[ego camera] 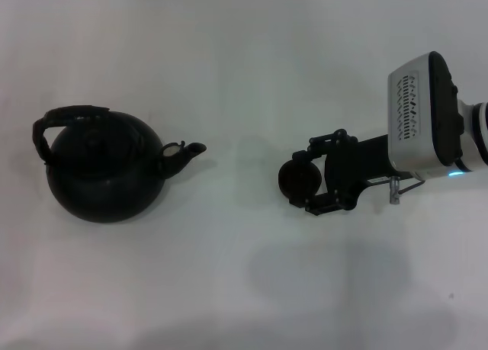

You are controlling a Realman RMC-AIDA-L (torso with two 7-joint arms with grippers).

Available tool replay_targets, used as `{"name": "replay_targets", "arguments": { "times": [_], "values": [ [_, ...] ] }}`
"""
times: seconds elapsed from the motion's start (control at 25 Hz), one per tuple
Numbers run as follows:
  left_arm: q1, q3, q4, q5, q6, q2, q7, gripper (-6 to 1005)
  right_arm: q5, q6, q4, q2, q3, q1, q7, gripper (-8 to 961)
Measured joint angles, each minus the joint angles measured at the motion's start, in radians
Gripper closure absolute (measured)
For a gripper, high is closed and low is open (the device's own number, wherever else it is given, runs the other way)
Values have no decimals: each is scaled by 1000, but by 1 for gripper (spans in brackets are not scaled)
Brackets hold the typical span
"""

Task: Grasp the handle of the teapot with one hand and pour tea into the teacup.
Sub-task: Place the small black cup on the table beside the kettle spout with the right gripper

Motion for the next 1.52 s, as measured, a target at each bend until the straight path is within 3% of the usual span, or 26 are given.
{"name": "replay_targets", "arguments": {
  "times": [1.52],
  "values": [
    [-1, 0, 1, 0, 0, 2, 0, 268, 5, 27, -1, -2, 18, 9, 16, 133]
  ]
}}
